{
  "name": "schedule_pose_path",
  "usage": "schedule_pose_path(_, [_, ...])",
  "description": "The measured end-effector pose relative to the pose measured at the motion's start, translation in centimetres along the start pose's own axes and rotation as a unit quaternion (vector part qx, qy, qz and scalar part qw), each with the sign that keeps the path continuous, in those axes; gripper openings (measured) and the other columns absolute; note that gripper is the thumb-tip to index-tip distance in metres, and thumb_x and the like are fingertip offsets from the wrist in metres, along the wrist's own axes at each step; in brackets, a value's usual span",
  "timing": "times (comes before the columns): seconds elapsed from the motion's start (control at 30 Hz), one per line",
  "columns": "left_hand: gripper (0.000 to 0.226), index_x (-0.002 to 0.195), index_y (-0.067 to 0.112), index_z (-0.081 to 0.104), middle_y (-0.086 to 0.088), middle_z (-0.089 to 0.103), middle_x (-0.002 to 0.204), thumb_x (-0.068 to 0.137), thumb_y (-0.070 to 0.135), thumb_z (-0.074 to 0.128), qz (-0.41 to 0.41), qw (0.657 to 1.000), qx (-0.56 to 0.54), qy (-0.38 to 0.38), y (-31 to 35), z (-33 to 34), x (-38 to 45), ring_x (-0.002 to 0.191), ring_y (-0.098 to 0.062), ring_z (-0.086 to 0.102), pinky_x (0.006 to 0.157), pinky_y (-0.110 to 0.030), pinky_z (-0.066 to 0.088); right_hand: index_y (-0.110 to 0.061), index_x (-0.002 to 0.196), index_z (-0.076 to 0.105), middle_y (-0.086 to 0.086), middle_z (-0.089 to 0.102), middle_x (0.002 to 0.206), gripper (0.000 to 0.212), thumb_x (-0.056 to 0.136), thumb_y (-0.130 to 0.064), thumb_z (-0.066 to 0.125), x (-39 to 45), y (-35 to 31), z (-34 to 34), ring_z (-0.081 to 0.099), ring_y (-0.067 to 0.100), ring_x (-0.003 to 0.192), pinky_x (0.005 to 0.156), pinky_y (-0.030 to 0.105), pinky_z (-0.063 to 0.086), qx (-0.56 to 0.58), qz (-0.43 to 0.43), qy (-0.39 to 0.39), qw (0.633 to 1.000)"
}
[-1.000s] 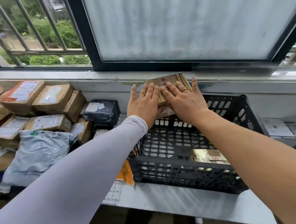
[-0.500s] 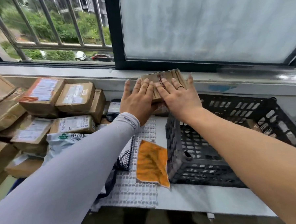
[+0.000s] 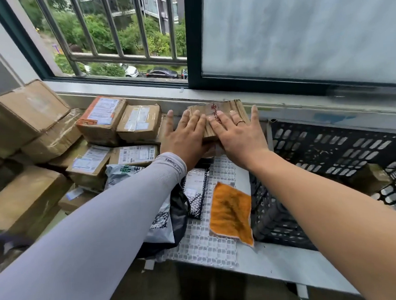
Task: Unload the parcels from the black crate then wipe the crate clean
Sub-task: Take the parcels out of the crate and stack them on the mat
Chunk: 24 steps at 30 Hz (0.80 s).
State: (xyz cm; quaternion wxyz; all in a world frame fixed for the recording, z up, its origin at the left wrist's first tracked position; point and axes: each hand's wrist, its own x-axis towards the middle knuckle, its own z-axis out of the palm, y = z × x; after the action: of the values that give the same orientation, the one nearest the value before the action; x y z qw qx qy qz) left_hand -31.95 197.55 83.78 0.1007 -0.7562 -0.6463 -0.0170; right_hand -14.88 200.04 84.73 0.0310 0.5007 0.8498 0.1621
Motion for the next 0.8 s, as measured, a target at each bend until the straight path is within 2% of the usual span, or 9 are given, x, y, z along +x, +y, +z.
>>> schedule_pose_path(0.1, [0.095, 0.166, 0.020, 0.012, -0.002, 0.012, 0.173, 0.086, 0.071, 0.004, -0.016, 1.000, 0.009, 0.007, -0.1, -1.6, -0.6, 0.160, -0.025, 0.010, 0.126, -0.060, -0.004, -0.028, 0.165, 0.001, 0.004, 0.011, 0.173, 0.071, 0.107, -0.048, 0.037, 0.0, 0.1, -1.1, 0.021, 0.033, 0.156, 0.117, 0.076, 0.000, 0.005, -0.011, 0.015, 1.000])
schedule_pose_path(0.2, [0.094, 0.166, 0.020, 0.012, -0.001, 0.012, 0.173, 0.085, 0.070, 0.006, -0.028, 0.999, 0.015, 0.018, -0.6, -3.3, -0.9, 0.160, -0.024, 0.008, 0.125, -0.060, -0.005, -0.029, 0.165, 0.001, 0.003, 0.010, 0.173, 0.077, 0.103, -0.060, 0.034, 0.3, 0.3, -2.6, 0.021, 0.033, 0.156, 0.117, 0.077, 0.001, 0.015, -0.021, 0.030, 0.999])
schedule_pose_path(0.37, [0.083, 0.166, 0.021, 0.011, 0.000, 0.011, 0.173, 0.098, 0.066, 0.024, -0.053, 0.997, 0.019, 0.046, -2.2, -5.2, -1.4, 0.160, -0.024, 0.007, 0.125, -0.061, -0.009, -0.029, 0.165, 0.002, 0.003, 0.012, 0.172, 0.071, 0.106, -0.046, 0.040, 1.3, -0.3, -5.1, 0.021, 0.034, 0.156, 0.116, 0.078, 0.003, 0.022, -0.036, 0.066, 0.997])
schedule_pose_path(0.47, [0.079, 0.166, 0.022, 0.012, 0.001, 0.011, 0.173, 0.102, 0.064, 0.033, -0.047, 0.996, 0.023, 0.071, -3.6, -6.1, -1.2, 0.160, -0.024, 0.007, 0.125, -0.062, -0.006, -0.028, 0.165, 0.003, 0.003, 0.012, 0.172, 0.074, 0.105, -0.051, 0.040, 1.8, -0.8, -6.8, 0.021, 0.033, 0.156, 0.117, 0.077, 0.004, 0.023, -0.033, 0.069, 0.997])
schedule_pose_path(0.57, [0.080, 0.166, 0.021, 0.011, 0.000, 0.011, 0.173, 0.102, 0.064, 0.032, -0.034, 0.995, 0.016, 0.088, -5.4, -6.8, -0.6, 0.160, -0.024, 0.007, 0.125, -0.063, -0.004, -0.029, 0.165, 0.003, 0.003, 0.013, 0.172, 0.075, 0.105, -0.053, 0.041, 2.8, -1.6, -8.2, 0.021, 0.033, 0.156, 0.116, 0.077, 0.004, 0.018, -0.026, 0.074, 0.997])
schedule_pose_path(0.63, [0.079, 0.165, 0.022, 0.011, 0.000, 0.011, 0.173, 0.102, 0.064, 0.031, -0.027, 0.995, 0.003, 0.095, -6.9, -6.8, -0.2, 0.160, -0.023, 0.007, 0.125, -0.062, -0.003, -0.029, 0.165, 0.004, 0.002, 0.012, 0.172, 0.074, 0.102, -0.057, 0.030, 3.8, -2.2, -9.2, 0.021, 0.032, 0.156, 0.116, 0.077, 0.002, 0.014, -0.024, 0.069, 0.997])
schedule_pose_path(0.7, [0.077, 0.165, 0.023, 0.012, 0.002, 0.013, 0.173, 0.102, 0.065, 0.030, -0.024, 0.994, -0.016, 0.106, -8.5, -6.6, 0.2, 0.160, -0.023, 0.009, 0.125, -0.062, -0.001, -0.029, 0.165, 0.004, 0.001, 0.012, 0.173, 0.087, 0.088, -0.069, 0.012, 4.7, -3.1, -10.5, 0.020, 0.031, 0.157, 0.117, 0.077, 0.002, 0.008, -0.018, 0.052, 0.998])
schedule_pose_path(0.8, [0.080, 0.165, 0.025, 0.012, 0.003, 0.013, 0.173, 0.098, 0.068, 0.024, -0.006, 0.994, -0.035, 0.107, -11.5, -6.3, 0.8, 0.160, -0.022, 0.010, 0.126, -0.062, 0.002, -0.028, 0.165, 0.004, 0.002, 0.011, 0.173, 0.102, 0.073, -0.072, 0.003, 6.0, -4.9, -12.2, 0.018, 0.032, 0.157, 0.117, 0.076, 0.004, 0.004, -0.005, 0.029, 1.000])
